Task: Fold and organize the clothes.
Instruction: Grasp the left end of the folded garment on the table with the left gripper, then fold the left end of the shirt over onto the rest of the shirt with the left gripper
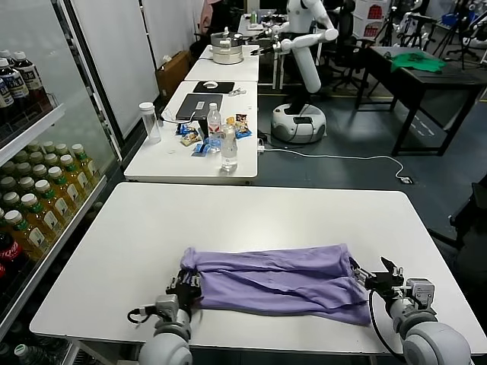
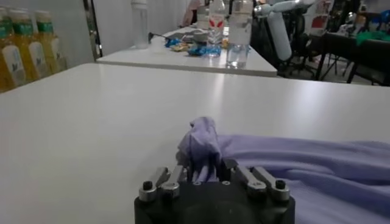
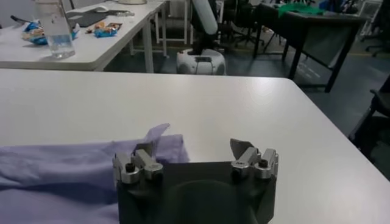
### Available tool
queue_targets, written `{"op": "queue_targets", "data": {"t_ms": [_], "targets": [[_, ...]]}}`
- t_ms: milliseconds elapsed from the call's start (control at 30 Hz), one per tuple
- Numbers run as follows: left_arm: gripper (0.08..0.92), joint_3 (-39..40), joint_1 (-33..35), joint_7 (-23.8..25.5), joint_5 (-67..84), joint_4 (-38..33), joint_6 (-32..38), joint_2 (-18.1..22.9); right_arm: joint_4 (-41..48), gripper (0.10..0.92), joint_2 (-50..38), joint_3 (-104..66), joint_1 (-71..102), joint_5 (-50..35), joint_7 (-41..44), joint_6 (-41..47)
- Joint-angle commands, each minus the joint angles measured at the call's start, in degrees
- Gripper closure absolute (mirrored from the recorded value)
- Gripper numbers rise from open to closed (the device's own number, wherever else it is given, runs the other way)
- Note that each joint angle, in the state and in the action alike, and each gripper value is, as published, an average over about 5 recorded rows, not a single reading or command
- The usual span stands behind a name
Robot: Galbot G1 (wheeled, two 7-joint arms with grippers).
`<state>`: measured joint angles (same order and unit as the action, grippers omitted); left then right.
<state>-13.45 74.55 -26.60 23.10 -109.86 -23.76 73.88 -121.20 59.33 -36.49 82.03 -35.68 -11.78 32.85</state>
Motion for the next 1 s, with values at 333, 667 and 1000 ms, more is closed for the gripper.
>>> {"op": "queue_targets", "data": {"t_ms": [333,667,1000], "targets": [[0.878,-29.5,-1.6,5.4,33.5,-7.7,1.2,-20.6,0.4,0.203,0.1,-0.3,-1.2,-0.3,0.0,-0.3],[0.878,-13.3,-1.0,7.0,46.6,-24.5,0.3,-9.8,0.1,0.203,0.6,-0.7,-0.6,-0.2,-0.1,-0.2],[0.878,3.4,-8.4,4.3,40.4,-17.6,-0.5,-3.9,-0.2,0.203,0.4,-1.2,0.1,-0.1,0.0,-0.3]]}}
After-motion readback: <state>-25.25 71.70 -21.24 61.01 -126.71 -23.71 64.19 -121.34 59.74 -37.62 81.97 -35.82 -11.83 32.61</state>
